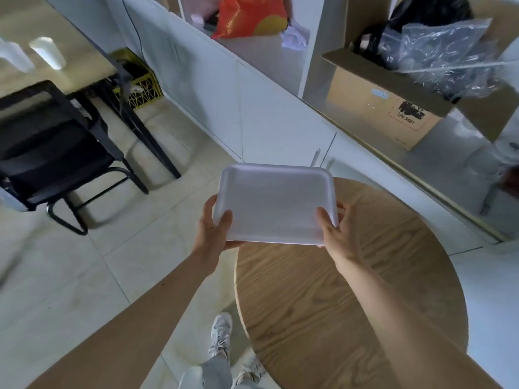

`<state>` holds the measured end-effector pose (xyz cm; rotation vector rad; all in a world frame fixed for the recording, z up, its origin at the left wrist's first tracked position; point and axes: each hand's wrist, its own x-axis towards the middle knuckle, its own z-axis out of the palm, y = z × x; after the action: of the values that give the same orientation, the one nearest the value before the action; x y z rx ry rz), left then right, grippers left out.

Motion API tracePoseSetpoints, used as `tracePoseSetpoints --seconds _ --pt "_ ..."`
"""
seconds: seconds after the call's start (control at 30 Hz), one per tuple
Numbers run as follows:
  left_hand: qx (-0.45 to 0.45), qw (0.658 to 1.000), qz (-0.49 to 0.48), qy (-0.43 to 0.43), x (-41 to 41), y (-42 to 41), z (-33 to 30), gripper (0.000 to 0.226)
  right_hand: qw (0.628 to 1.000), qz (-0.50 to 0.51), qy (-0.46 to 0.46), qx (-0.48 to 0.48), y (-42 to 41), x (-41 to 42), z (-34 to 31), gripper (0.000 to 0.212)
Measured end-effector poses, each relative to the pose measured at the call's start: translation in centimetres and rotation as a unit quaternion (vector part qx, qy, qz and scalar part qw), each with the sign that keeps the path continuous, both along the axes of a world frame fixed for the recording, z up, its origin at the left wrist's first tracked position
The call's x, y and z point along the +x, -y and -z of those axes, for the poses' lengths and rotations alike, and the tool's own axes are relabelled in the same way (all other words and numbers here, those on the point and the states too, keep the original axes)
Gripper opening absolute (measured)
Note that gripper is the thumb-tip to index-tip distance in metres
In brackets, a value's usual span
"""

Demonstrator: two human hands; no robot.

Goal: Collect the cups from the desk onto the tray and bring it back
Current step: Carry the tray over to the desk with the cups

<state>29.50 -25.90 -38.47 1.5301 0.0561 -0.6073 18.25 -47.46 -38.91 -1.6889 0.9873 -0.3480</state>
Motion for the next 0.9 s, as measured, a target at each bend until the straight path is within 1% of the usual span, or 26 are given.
tracePoseSetpoints --seconds 0.1,0.2,0.33,0.4,0.6,0.77,0.9 --pt "-0.004 0.999 -0.032 0.012 0.3 -3.3 -0.5 0.049 0.999 -0.035 0.012 0.004 -2.4 1.8 -1.0 0.035" --pt "-0.009 0.997 -0.074 -0.001 0.9 -6.4 -1.0 0.044 0.998 -0.065 0.024 0.013 -4.8 3.4 -1.6 0.033" --pt "-0.001 0.996 -0.093 -0.018 2.3 -10.7 -1.2 0.026 0.994 -0.108 0.027 0.013 -8.0 5.7 -2.3 0.035" --pt "-0.002 0.995 -0.099 -0.019 2.9 -12.8 -1.3 0.022 0.991 -0.132 0.029 0.009 -9.8 7.0 -2.6 0.036" --pt "-0.022 0.993 -0.113 -0.023 5.1 -20.1 -1.9 0.023 0.986 -0.163 0.020 -0.025 -16.4 11.2 -3.5 0.040" --pt "-0.038 0.993 -0.113 -0.022 7.9 -26.6 -2.6 0.024 0.980 -0.195 0.016 -0.037 -22.1 15.4 -4.1 0.034" --pt "-0.049 0.992 -0.111 -0.017 10.4 -31.2 -3.2 0.027 0.975 -0.217 0.023 -0.026 -26.3 18.9 -4.2 0.031"
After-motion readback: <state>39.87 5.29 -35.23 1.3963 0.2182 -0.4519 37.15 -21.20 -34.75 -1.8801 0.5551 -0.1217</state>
